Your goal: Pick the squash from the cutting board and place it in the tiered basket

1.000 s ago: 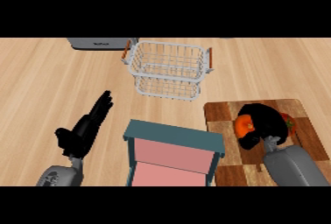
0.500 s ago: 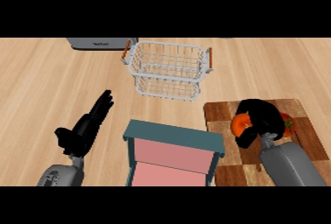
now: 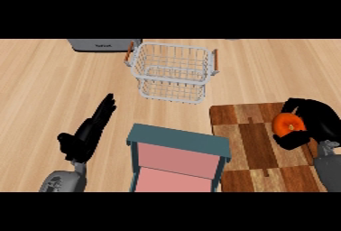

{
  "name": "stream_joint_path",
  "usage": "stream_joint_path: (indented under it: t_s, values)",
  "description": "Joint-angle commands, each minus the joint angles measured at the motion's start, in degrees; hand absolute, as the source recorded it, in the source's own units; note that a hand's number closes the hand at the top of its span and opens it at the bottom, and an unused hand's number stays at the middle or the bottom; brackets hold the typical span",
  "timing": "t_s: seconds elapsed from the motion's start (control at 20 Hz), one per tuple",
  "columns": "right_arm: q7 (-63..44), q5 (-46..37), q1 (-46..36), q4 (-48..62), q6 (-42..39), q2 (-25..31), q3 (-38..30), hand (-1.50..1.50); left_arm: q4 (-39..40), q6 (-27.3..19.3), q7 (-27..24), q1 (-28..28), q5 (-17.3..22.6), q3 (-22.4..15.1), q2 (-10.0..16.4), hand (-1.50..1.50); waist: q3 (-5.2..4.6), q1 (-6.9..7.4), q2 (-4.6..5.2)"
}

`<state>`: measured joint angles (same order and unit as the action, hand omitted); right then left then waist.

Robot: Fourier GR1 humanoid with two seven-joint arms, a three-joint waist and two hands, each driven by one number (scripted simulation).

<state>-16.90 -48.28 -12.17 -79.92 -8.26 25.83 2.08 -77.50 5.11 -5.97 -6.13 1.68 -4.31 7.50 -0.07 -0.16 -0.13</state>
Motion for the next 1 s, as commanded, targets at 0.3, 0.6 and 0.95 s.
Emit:
stream_joint_path:
  t_s: [0.3,0.6,0.95]
  values:
    - [1.5,18.9,-5.4,-17.6,-4.7,-2.2,-11.2,1.50,-0.6,1.2,0.3,1.2,1.2,1.7,1.2,0.00,0.02,-0.32,-0.24]
    - [-14.1,17.7,-14.8,-26.1,-8.4,-6.6,-5.8,1.50,-1.2,2.0,-0.2,1.7,0.4,1.3,1.3,0.00,0.00,0.43,-0.03]
    - [-25.5,19.0,-34.5,-16.2,-8.9,-10.2,-5.7,1.50,3.5,3.6,-0.2,-2.5,0.8,2.9,1.8,0.00,0.01,0.70,0.16]
